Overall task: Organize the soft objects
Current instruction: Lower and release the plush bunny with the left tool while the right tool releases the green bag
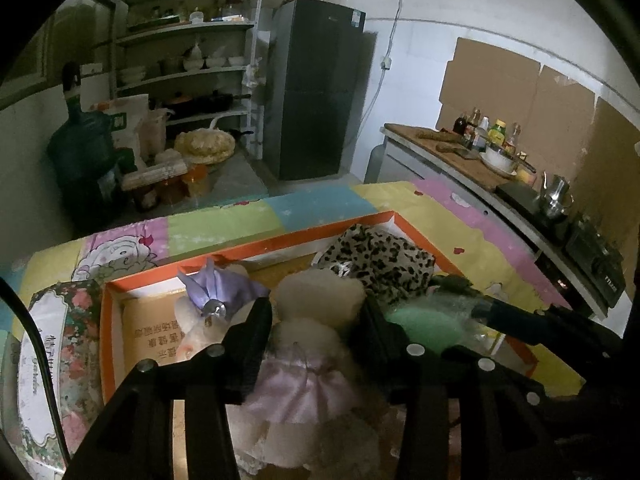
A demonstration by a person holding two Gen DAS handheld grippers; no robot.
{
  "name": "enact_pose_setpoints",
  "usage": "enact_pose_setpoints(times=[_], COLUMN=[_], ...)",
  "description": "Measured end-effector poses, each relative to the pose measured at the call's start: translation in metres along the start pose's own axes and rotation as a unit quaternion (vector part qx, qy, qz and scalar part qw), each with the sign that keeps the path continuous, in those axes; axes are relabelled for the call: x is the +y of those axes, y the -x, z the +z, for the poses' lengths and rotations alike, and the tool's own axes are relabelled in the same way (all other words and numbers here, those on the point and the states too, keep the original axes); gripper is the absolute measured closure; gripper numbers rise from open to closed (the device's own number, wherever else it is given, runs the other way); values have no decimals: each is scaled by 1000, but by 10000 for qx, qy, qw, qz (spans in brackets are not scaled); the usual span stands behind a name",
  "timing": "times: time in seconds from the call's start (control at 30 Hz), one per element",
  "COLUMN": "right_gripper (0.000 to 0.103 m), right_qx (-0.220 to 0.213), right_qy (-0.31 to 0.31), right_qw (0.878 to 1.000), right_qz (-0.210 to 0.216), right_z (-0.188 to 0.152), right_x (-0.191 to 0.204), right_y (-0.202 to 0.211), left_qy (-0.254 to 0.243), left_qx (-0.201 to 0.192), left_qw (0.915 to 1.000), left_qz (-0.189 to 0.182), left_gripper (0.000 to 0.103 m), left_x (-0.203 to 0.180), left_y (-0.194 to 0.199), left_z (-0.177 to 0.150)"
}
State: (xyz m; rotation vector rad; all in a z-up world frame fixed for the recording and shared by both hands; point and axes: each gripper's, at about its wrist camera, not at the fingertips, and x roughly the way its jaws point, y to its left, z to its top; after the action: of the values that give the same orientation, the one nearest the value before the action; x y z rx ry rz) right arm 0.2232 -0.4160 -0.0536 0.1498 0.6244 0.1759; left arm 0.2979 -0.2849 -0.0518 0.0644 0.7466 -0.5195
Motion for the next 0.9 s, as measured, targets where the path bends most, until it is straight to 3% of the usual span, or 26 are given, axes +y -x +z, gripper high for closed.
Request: enact_pose_setpoints(times=[0.03,0.1,0.17,0.3,0.63,0.9], right_gripper=[46,45,41,39,35,34], right_qx=[-17,-47,-70,-149,-299,-483], right_qy=[0,-7,-18,-17,-1,-5], right_qw=[10000,10000,10000,9999,9996,9988], right_qz=[-2,-18,-21,-28,-8,8], right_z=[0,0,0,0,2,6], right_x=[0,0,0,2,13,24], right_y=[1,3,6,13,29,44], left_qy=[3,5,28,71,84,178], left_qx=[-44,-104,-200,-300,-540,-707], left_qw=[10000,9999,9998,9995,9985,9970], left_qz=[-16,-51,-69,-85,-19,272], left_gripper=[56,42,34,27,26,26], left_x=[0,1,0,1,1,5], left_y=[3,8,14,23,51,78], left_z=[0,1,1,2,3,-1])
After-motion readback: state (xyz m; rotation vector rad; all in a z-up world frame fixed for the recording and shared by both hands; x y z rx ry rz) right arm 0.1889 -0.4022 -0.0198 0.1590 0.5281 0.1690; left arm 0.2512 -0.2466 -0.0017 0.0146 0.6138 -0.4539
